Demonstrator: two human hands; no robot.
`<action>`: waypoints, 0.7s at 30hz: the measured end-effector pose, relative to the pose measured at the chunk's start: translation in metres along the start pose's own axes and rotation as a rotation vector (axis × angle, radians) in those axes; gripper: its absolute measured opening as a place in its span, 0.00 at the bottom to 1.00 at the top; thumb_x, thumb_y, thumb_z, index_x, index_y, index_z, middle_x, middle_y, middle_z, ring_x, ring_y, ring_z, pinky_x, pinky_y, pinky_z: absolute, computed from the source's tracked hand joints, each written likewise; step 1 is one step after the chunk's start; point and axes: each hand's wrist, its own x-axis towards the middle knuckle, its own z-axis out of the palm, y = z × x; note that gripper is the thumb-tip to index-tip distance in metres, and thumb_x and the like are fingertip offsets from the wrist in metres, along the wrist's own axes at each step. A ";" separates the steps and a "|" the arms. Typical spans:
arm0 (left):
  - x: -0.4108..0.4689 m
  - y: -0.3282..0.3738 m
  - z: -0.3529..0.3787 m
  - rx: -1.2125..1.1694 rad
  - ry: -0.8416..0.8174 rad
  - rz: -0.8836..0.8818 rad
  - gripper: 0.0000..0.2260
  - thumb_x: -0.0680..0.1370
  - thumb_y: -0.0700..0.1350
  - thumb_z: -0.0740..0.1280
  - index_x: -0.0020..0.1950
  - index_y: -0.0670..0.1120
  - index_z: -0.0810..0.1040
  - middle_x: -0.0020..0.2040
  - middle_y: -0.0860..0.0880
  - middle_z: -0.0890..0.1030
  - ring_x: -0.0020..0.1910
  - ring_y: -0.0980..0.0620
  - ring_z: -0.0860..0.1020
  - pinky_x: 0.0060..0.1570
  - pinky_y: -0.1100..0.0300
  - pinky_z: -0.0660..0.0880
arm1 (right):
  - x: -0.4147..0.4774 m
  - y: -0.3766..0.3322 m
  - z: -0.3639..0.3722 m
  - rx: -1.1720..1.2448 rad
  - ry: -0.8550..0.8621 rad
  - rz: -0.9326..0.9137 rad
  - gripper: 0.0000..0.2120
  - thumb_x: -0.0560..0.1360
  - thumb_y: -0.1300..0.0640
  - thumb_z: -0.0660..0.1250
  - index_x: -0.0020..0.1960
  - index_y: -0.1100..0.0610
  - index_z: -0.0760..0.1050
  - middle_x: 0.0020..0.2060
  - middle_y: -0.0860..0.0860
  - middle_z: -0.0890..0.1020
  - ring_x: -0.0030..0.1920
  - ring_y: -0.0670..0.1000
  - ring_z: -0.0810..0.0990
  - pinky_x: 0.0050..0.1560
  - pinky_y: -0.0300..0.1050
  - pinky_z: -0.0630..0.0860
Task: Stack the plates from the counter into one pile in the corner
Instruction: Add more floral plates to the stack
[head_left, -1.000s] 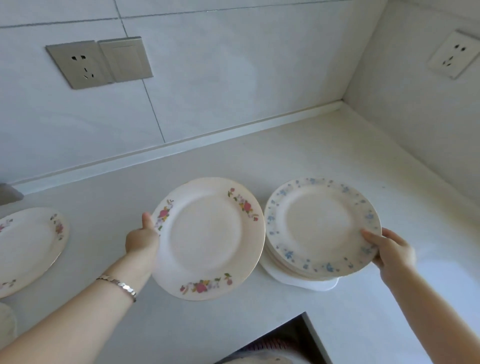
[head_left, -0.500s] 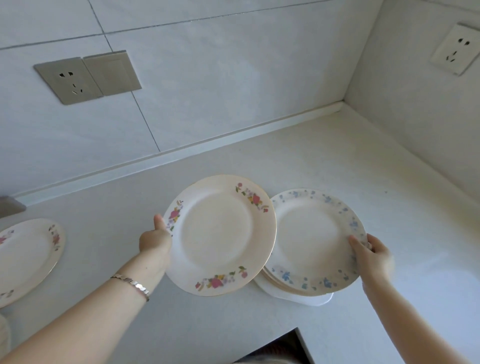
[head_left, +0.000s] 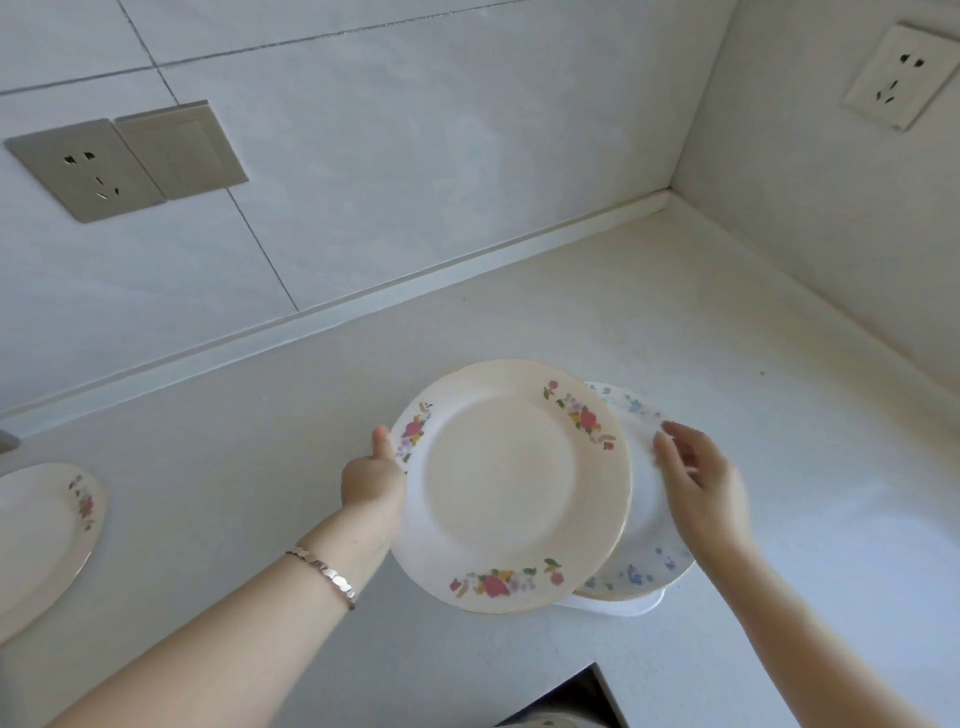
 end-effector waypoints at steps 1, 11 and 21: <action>-0.005 0.003 0.006 0.004 -0.022 0.008 0.27 0.81 0.57 0.52 0.52 0.34 0.77 0.57 0.34 0.79 0.56 0.37 0.78 0.46 0.55 0.68 | -0.001 -0.008 0.003 0.016 -0.099 -0.005 0.16 0.78 0.52 0.60 0.63 0.57 0.74 0.49 0.51 0.78 0.48 0.52 0.79 0.46 0.41 0.71; -0.030 0.006 0.052 0.484 -0.392 0.443 0.13 0.79 0.51 0.58 0.46 0.41 0.71 0.44 0.42 0.77 0.39 0.44 0.74 0.34 0.59 0.64 | 0.008 0.034 -0.022 -0.162 -0.055 0.162 0.23 0.72 0.49 0.69 0.63 0.57 0.72 0.52 0.55 0.81 0.50 0.57 0.79 0.47 0.49 0.75; -0.051 0.026 0.056 0.895 -0.329 0.651 0.15 0.79 0.46 0.57 0.58 0.36 0.72 0.57 0.39 0.78 0.55 0.41 0.77 0.47 0.56 0.72 | 0.014 0.053 -0.022 -0.477 -0.009 0.105 0.15 0.70 0.41 0.66 0.46 0.52 0.79 0.38 0.48 0.77 0.41 0.53 0.76 0.37 0.44 0.72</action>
